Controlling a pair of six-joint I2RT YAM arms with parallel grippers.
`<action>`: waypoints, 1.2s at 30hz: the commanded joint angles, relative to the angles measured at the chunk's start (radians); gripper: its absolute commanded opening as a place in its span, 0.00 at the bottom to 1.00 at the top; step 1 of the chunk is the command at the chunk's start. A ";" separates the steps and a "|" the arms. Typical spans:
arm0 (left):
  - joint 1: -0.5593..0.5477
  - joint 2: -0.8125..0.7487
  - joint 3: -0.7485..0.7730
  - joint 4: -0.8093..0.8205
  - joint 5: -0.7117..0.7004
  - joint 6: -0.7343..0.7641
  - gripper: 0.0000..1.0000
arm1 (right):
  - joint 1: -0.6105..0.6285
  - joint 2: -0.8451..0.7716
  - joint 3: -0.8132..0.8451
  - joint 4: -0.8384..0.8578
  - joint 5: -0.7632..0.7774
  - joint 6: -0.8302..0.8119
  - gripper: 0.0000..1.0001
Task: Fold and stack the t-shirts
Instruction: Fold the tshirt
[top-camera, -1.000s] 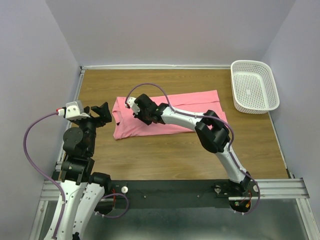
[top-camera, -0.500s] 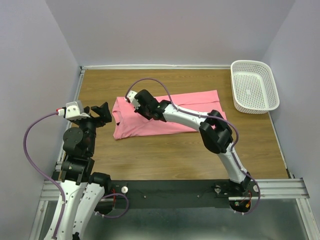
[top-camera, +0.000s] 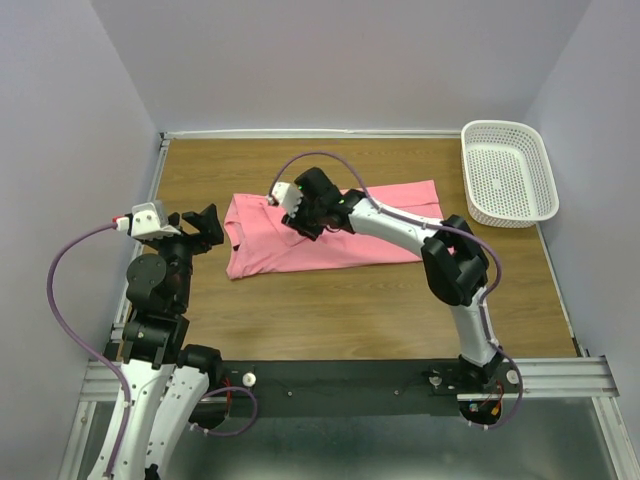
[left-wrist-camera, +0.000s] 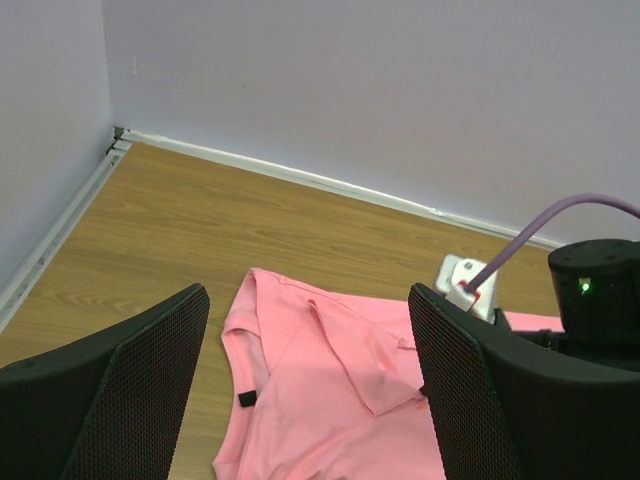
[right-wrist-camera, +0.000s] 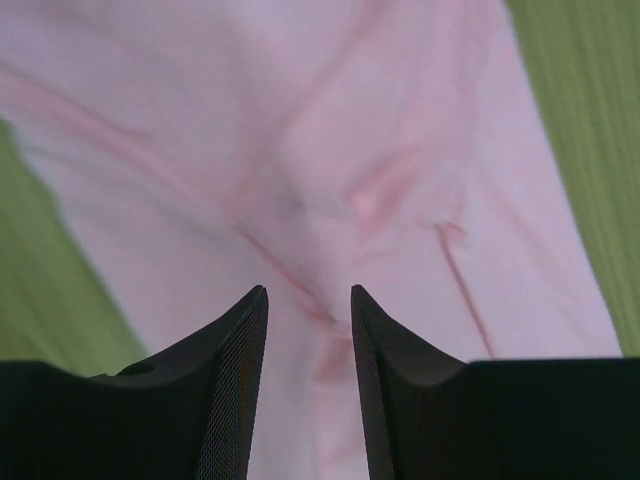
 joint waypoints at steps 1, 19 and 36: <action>0.002 0.005 0.007 0.010 -0.013 -0.009 0.89 | 0.107 0.021 0.006 -0.035 -0.133 -0.088 0.47; 0.004 0.005 0.005 0.012 -0.013 -0.006 0.89 | 0.121 0.213 0.179 -0.051 0.077 0.030 0.46; 0.002 0.005 0.007 0.014 -0.012 -0.006 0.88 | 0.124 0.164 0.182 -0.053 0.139 0.029 0.11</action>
